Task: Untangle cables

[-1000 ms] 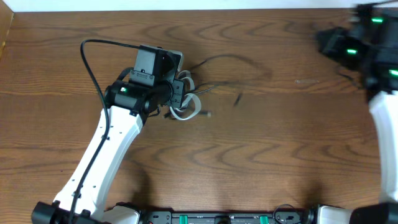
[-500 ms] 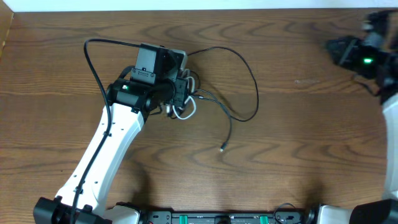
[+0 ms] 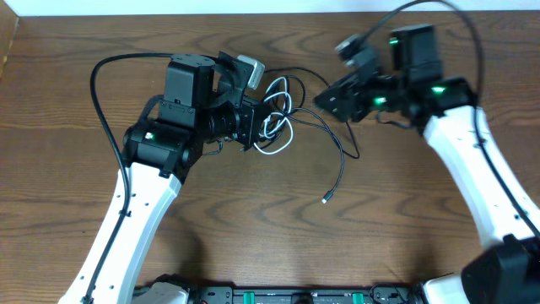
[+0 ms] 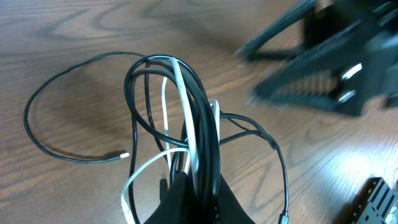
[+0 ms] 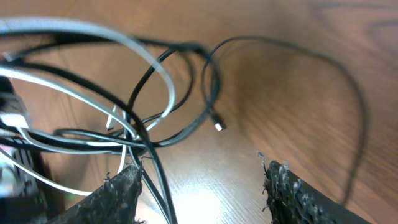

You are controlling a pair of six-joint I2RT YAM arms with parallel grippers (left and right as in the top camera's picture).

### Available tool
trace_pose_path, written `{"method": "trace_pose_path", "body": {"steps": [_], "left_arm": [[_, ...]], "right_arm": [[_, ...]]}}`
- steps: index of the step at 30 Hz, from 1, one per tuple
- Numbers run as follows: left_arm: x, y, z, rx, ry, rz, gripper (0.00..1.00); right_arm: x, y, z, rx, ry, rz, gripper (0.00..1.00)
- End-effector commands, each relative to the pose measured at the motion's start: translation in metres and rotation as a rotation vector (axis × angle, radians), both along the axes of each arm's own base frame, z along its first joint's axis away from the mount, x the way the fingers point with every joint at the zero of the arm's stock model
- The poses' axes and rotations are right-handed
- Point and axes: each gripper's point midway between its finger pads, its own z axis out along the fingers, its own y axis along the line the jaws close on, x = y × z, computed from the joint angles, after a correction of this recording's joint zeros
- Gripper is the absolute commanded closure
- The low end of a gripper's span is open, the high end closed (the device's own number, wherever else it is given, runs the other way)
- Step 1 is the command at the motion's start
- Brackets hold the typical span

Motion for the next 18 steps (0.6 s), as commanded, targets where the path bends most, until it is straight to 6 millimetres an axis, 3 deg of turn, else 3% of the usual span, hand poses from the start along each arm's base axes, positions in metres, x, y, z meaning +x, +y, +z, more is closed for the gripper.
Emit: {"method": "trace_pose_path", "body": {"steps": [1, 6, 10, 16, 18], "left_arm": [[-0.001, -0.003, 0.016, -0.030, -0.028, -0.014, 0.93], [-0.001, -0.003, 0.016, -0.030, -0.028, -0.014, 0.92], [0.000, -0.002, 0.016, -0.024, -0.030, -0.008, 0.93], [0.003, 0.003, 0.011, 0.005, -0.024, 0.021, 0.93], [0.004, 0.007, 0.008, 0.023, -0.018, 0.037, 0.93]], "right_arm": [[-0.012, 0.026, -0.012, -0.036, -0.052, 0.146, 0.38], [-0.015, 0.038, -0.034, -0.080, -0.024, 0.174, 0.42], [-0.010, 0.035, -0.046, -0.108, -0.005, 0.158, 0.58], [-0.005, 0.033, -0.043, -0.097, -0.019, 0.151, 0.64], [-0.004, 0.032, -0.043, -0.095, -0.015, 0.144, 0.93]]}}
